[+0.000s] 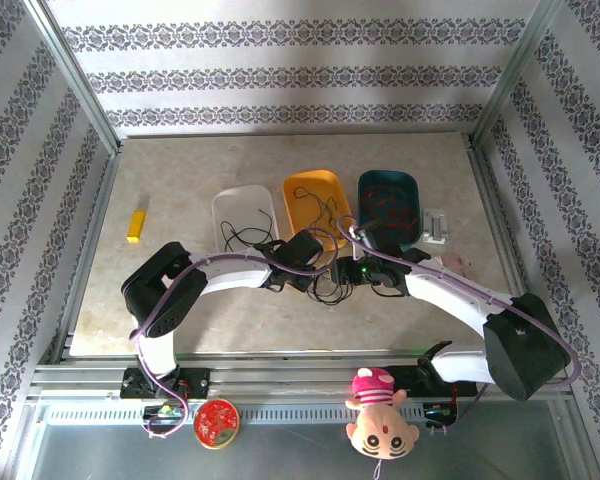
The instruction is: Untangle the cables
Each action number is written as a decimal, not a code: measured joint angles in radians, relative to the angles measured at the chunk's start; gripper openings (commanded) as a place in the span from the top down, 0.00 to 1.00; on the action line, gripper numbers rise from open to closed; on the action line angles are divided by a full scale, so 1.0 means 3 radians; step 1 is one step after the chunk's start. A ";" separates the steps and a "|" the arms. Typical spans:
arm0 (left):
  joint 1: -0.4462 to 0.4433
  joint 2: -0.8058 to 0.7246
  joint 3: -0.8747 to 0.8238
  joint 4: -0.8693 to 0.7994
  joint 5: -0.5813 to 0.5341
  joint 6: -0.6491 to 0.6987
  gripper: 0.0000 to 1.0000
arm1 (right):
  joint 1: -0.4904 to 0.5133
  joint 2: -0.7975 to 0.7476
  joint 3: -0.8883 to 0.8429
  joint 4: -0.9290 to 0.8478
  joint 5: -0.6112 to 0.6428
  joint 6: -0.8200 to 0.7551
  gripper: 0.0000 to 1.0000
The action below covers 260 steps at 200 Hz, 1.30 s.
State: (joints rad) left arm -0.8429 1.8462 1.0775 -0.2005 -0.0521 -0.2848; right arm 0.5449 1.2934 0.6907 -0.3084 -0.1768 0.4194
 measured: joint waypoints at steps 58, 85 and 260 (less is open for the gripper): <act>-0.0025 -0.0473 -0.0237 0.0312 -0.0046 0.0011 1.00 | 0.0000 0.0014 -0.0038 0.0005 0.0014 0.0003 0.45; -0.0100 -0.1086 -0.0299 0.0422 -0.0140 0.0145 1.00 | -0.0028 0.0173 -0.0048 0.0006 0.0036 0.0045 0.45; -0.0117 -0.2040 -0.0070 0.0401 0.0248 0.0613 1.00 | -0.0270 -0.0824 -0.0659 0.0409 0.0104 0.0300 0.44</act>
State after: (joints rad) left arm -0.8780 1.2343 1.0565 -0.0803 0.0223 -0.1009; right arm 0.4641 1.0462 0.4931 -0.1856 -0.1455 0.5095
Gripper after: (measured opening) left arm 0.038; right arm 0.560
